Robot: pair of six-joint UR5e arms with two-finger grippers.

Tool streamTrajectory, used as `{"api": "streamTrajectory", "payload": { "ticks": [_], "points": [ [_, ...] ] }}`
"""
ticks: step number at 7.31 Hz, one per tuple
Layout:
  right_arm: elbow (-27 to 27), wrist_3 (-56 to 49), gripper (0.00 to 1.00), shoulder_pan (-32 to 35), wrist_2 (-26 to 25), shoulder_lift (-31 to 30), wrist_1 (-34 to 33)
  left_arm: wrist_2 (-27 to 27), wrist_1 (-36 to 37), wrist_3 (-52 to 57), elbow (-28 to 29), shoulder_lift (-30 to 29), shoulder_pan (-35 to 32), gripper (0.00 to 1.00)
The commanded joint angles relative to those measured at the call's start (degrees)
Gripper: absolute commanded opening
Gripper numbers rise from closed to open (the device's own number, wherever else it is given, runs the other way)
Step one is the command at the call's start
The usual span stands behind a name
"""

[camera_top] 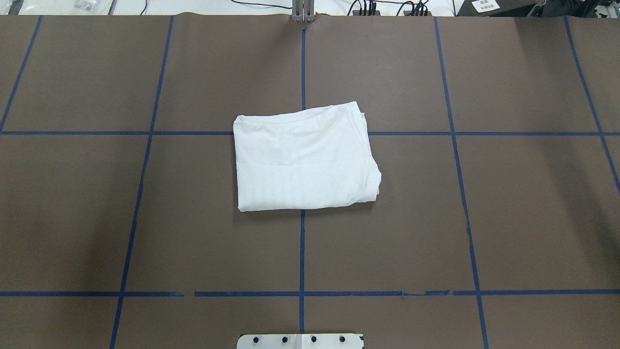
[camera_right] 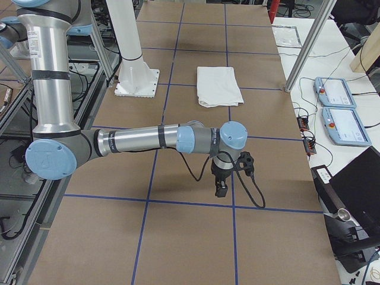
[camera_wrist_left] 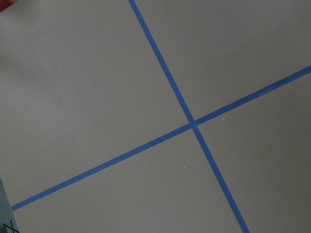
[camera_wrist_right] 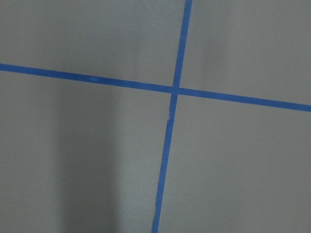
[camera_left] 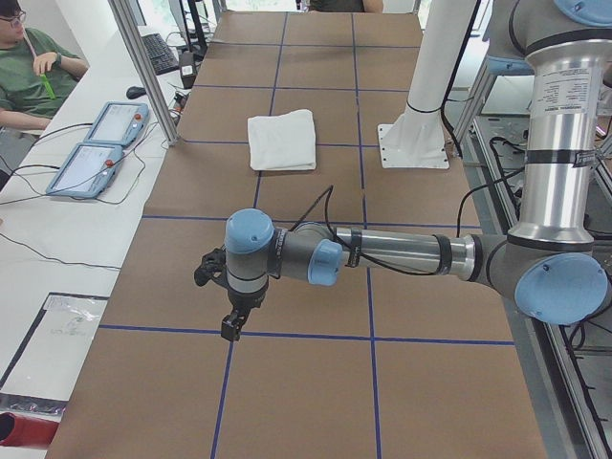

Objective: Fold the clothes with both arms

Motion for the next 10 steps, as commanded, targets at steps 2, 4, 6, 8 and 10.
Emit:
{"api": "streamTrajectory", "payload": {
  "ticks": [2, 4, 6, 8, 10],
  "points": [
    [-1.2, -0.3, 1.00, 2.7, 1.8, -2.9, 0.3, -4.6, 0.1, -6.0, -0.1, -0.2, 0.1, 1.00],
    [-1.2, -0.2, 1.00, 4.0, 4.0, -3.7, 0.3, -4.7, 0.3, -6.1, -0.3, -0.2, 0.2, 1.00],
    [-1.1, -0.1, 1.00, 4.3, 4.0, -3.8, 0.3, -4.7, 0.4, -6.1, -0.2, 0.0, 0.2, 1.00],
    [-1.1, 0.0, 1.00, 4.3, 4.0, -3.8, 0.3, -4.7, 0.4, -6.1, 0.1, 0.0, 0.2, 1.00],
    [-0.9, 0.1, 1.00, 4.4, 4.0, -3.7, 0.3, -4.7, 0.4, -6.8, 0.2, 0.1, 0.2, 1.00]
  ]
}}
